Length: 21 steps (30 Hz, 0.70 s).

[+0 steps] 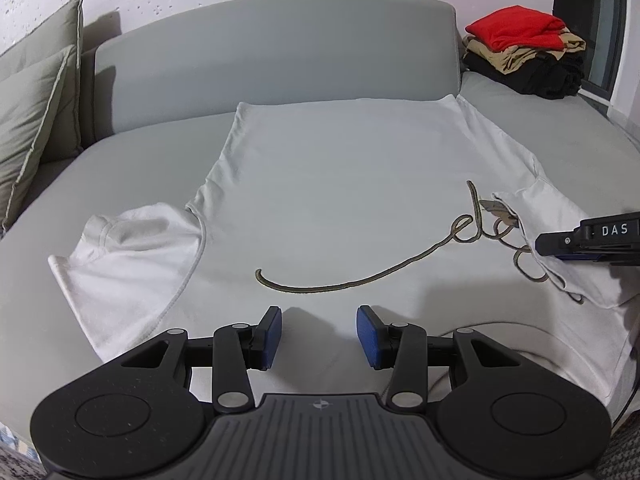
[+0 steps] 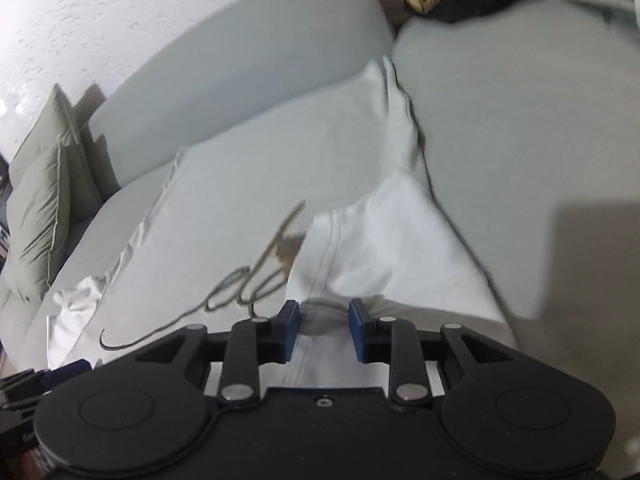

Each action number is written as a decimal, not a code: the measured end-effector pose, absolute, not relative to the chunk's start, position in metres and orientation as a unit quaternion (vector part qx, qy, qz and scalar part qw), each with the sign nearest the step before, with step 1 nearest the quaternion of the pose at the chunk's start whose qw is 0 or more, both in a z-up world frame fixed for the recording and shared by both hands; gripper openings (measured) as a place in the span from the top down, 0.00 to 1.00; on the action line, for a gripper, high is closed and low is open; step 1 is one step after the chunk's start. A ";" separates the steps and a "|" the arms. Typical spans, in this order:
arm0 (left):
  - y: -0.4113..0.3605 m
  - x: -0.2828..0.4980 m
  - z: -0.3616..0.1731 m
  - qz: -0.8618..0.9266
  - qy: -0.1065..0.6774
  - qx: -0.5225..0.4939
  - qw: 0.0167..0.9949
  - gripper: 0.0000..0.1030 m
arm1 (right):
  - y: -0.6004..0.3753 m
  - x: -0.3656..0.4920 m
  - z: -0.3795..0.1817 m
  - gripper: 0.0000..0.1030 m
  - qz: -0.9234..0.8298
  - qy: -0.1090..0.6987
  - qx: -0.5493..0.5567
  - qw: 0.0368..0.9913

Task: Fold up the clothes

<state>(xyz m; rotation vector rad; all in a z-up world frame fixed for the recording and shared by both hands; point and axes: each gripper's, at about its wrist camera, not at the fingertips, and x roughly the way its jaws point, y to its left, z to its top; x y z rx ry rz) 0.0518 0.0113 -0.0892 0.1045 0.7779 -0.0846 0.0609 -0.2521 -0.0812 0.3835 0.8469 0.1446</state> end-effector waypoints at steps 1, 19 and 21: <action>0.013 0.051 -0.089 -0.040 0.379 0.050 0.923 0.60 | -0.247 0.056 -0.077 0.74 0.076 0.418 0.171 0.889; 0.025 0.050 -0.088 -0.043 0.389 0.021 0.920 0.60 | -0.254 0.009 -0.055 0.99 -0.104 0.383 -0.028 0.918; 0.027 0.049 -0.087 -0.048 0.384 0.017 0.922 0.60 | -0.257 0.009 -0.048 0.99 -0.061 0.363 0.033 0.929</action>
